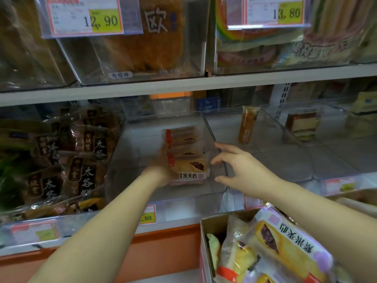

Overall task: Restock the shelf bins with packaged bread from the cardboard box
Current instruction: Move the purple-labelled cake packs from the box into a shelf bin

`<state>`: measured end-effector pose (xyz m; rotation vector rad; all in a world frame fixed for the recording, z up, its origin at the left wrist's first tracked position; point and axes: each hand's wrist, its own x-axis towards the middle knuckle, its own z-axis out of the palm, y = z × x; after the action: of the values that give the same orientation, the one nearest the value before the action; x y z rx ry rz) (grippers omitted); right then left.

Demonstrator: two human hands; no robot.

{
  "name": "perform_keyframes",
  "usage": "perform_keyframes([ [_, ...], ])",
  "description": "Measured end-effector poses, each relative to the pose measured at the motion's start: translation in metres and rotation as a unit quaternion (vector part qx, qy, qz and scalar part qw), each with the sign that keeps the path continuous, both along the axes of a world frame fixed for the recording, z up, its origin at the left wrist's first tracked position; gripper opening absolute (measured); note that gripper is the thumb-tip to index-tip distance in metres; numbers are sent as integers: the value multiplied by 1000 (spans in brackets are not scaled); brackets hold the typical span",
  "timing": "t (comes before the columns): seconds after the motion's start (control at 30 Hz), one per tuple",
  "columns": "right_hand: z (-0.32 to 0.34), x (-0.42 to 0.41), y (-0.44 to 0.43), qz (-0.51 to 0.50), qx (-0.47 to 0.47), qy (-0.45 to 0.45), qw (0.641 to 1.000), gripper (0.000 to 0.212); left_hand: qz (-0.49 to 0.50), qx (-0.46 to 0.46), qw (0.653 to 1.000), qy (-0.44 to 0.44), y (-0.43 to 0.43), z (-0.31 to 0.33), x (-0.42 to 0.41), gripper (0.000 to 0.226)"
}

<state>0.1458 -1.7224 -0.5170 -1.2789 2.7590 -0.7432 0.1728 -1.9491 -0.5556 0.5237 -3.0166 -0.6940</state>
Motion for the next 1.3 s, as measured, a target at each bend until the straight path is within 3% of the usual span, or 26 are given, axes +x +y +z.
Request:
perform_keyframes([
  [0.07, 0, 1, -1, -2, 0, 2, 1000, 33, 16, 34, 999, 22, 8, 4, 0, 37],
  [0.13, 0, 1, -1, -4, 4, 3, 1000, 32, 38, 68, 997, 18, 8, 0, -5, 27],
  [0.27, 2, 1, -2, -4, 12, 3, 1000, 31, 16, 140, 990, 12, 4, -13, -10, 59],
  [0.53, 14, 19, 14, -12, 58, -8, 998, 41, 7, 35, 999, 20, 10, 14, 15, 50],
  [0.63, 20, 35, 33, -24, 67, 5, 997, 39, 9, 35, 994, 104, 20, 29, 39, 47],
  [0.77, 26, 57, 61, -59, 79, 24, 995, 37, -13, 52, 977, 205, 59, 40, 80, 59],
  [0.97, 21, 75, 91, -132, 215, -31, 967, 48, -64, 46, 963, 256, 105, 26, 109, 33],
  [1.07, 15, 79, 100, -146, 291, -81, 942, 60, -93, 57, 964, 243, 116, 18, 114, 28],
  [1.3, 15, 81, 92, -168, 257, -166, 937, 75, -124, 111, 977, 130, 133, 0, 122, 22],
])
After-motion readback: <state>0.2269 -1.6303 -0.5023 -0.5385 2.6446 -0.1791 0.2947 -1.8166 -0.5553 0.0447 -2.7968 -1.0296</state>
